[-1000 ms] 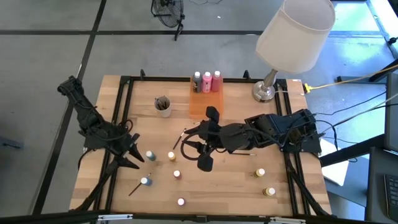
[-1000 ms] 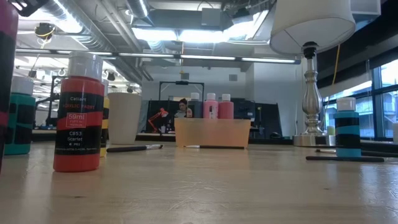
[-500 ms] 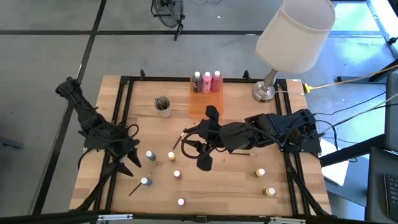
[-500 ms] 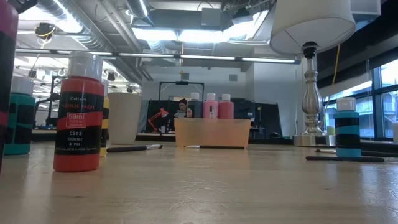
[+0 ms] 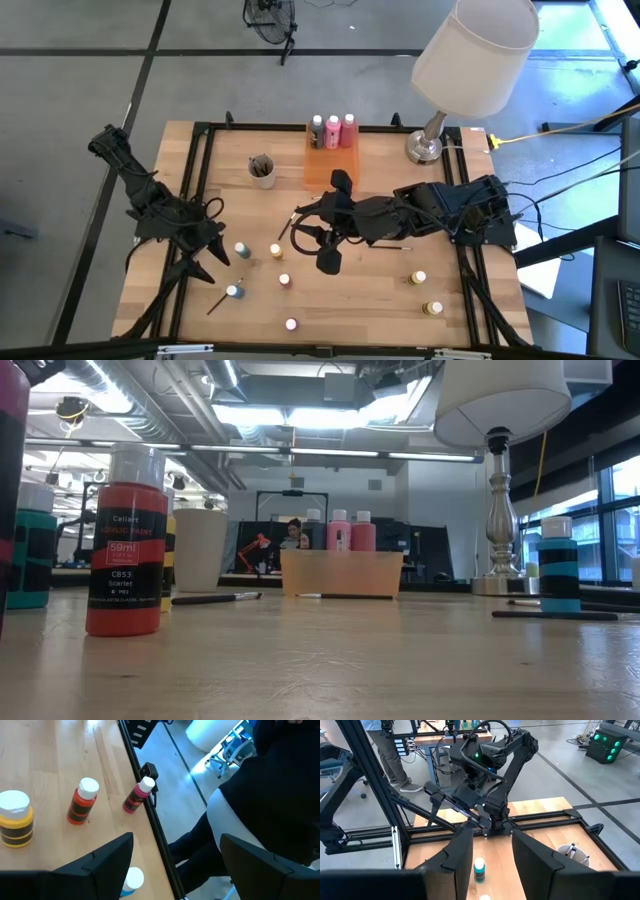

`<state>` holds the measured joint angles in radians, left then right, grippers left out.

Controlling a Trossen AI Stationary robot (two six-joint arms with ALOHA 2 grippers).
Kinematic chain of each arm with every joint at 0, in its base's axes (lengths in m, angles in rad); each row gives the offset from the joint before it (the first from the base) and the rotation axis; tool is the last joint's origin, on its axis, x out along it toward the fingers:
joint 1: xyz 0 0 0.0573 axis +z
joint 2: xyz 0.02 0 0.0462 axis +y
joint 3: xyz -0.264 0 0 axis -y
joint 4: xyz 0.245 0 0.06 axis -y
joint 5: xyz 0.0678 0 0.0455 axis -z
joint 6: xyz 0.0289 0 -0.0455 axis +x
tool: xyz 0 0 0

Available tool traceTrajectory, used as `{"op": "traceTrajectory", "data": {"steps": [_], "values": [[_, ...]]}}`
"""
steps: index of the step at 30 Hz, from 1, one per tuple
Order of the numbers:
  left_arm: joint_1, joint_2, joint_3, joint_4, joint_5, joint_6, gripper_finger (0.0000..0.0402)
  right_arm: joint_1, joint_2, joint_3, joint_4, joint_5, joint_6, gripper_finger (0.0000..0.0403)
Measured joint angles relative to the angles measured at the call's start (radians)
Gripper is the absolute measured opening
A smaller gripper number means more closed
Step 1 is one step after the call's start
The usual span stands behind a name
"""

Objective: Pick & Place Paint Supplies
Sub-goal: Put the green paint bottle into the orange bin

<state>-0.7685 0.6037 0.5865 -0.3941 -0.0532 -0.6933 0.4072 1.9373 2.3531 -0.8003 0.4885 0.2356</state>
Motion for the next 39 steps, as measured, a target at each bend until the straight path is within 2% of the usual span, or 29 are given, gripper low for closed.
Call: {"op": "traceTrajectory", "data": {"steps": [8, 13, 19, 24, 30, 35, 39], "values": [[0.000, 0.003, 0.000, 0.001, -0.033, 0.022, 0.0295, -0.002, 0.000, 0.000, 0.029, -0.003, 0.051, 0.0140], [0.000, -0.011, 0.000, -0.023, -0.014, -0.049, 0.0294, -0.001, 0.000, 0.000, 0.023, -0.003, 0.069, 0.0140], [0.000, -0.055, 0.000, -0.050, 0.002, 0.018, 0.0294, -0.002, 0.000, 0.000, 0.063, 0.003, 0.107, 0.0140], [-0.002, -0.141, 0.000, -0.204, 0.004, 0.086, 0.0294, -0.002, 0.005, 0.000, 0.107, 0.016, 0.102, 0.0140], [-0.002, -0.258, 0.000, -0.346, -0.098, 0.227, 0.0294, -0.007, 0.027, 0.000, 0.112, 0.023, 0.162, 0.0140], [-0.002, -0.277, 0.000, -0.481, -0.159, 0.303, 0.0294, -0.013, 0.049, 0.000, 0.120, 0.024, 0.230, 0.0140], [-0.002, -0.274, -0.007, -0.487, -0.166, 0.291, 0.0294, -0.015, 0.061, 0.000, 0.127, 0.024, 0.265, 0.0140]]}}
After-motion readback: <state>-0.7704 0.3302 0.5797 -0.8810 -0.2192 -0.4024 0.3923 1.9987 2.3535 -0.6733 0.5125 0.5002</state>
